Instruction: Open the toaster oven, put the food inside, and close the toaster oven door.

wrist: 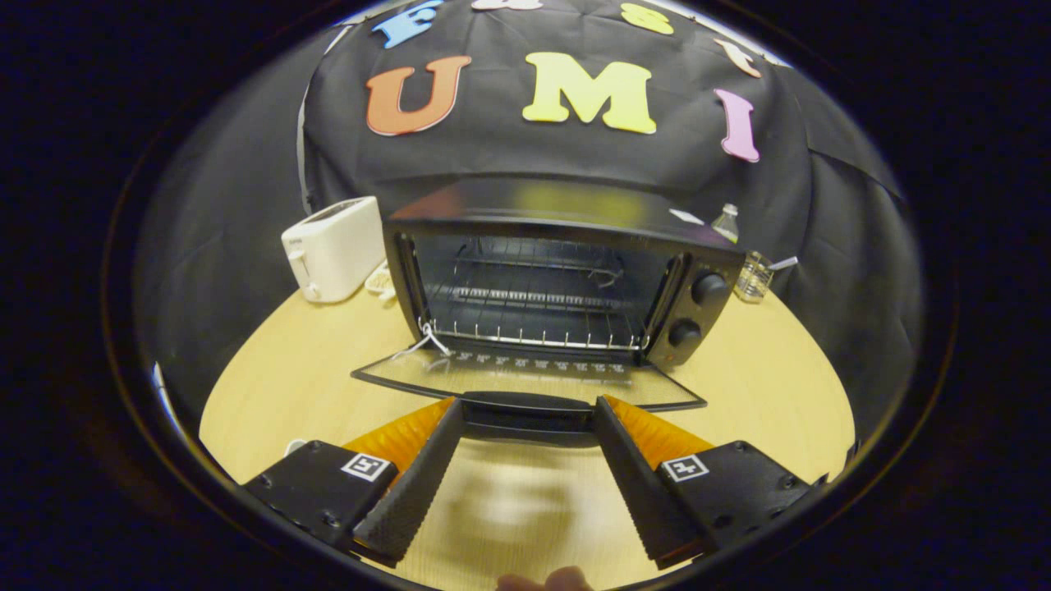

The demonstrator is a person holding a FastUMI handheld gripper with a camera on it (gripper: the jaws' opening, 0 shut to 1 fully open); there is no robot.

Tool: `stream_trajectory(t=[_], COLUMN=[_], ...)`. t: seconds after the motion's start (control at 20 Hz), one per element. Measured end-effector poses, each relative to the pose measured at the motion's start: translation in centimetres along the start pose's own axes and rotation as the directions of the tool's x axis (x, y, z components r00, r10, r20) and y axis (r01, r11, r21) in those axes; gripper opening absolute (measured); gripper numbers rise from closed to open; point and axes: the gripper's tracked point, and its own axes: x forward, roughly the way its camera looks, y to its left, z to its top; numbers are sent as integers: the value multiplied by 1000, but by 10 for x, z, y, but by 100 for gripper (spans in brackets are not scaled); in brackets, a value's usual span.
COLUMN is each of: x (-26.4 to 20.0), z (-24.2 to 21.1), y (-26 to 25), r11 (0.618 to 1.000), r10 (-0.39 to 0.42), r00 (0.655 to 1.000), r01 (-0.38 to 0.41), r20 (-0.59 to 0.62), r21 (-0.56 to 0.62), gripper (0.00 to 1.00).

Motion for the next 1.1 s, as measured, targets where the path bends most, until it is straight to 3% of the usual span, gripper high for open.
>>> stream_trajectory(t=[0.15, 0.4, 0.7, 0.9, 1.1], x=[2, -7, -57, -97, -130], z=[-20, -14, 9, 19, 10], y=[-2, 5, 3, 16, 49], r11=[1000, 1000, 998, 990, 973], r10=[7, 14, 42, 116, 229], r00=[998, 999, 999, 993, 973], r01=[-6, -15, -41, -113, -230], r20=[-59, -36, 17, 26, -28], r21=[13, -14, -39, -81, -33], gripper=[100, 100, 100, 100, 100])
